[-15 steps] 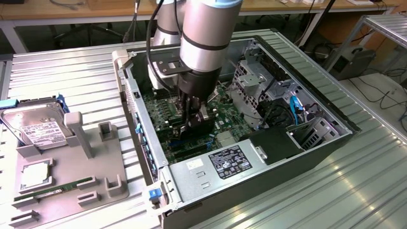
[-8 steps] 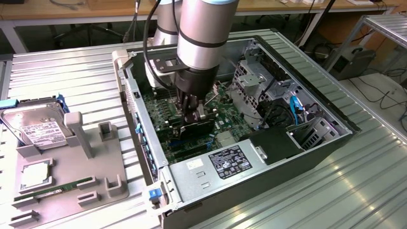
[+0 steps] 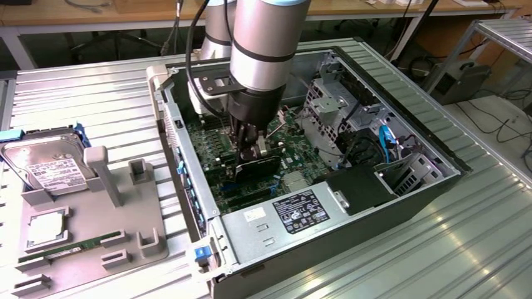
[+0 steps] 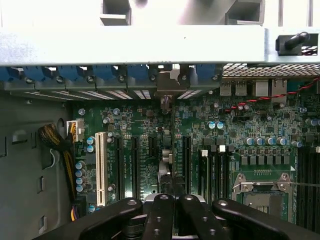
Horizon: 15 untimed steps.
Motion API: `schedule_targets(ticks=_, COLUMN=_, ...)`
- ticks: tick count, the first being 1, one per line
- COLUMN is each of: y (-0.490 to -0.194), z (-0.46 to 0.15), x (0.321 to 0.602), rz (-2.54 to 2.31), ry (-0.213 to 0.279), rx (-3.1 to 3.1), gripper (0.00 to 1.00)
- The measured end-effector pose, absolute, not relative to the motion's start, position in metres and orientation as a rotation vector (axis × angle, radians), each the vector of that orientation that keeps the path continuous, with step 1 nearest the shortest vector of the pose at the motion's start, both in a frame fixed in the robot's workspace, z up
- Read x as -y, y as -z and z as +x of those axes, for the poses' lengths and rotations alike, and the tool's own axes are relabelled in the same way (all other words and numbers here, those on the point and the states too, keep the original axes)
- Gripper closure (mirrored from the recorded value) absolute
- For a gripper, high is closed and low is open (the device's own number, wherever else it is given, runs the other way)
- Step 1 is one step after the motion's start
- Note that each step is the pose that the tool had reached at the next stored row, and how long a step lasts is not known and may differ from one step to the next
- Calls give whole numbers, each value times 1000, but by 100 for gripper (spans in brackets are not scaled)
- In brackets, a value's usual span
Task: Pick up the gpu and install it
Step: 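Press down on the gpu until it lock into place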
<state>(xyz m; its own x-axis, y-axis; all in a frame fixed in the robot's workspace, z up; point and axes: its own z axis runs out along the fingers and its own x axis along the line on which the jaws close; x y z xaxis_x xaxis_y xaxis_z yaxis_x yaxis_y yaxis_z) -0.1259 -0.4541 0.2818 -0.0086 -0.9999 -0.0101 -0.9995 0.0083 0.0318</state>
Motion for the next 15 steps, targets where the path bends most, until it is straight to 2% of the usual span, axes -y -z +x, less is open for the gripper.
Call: schedule_targets(ticks=15, y=-273, z=-126, x=449, rz=2200, ry=44, rx=2219, gripper=89)
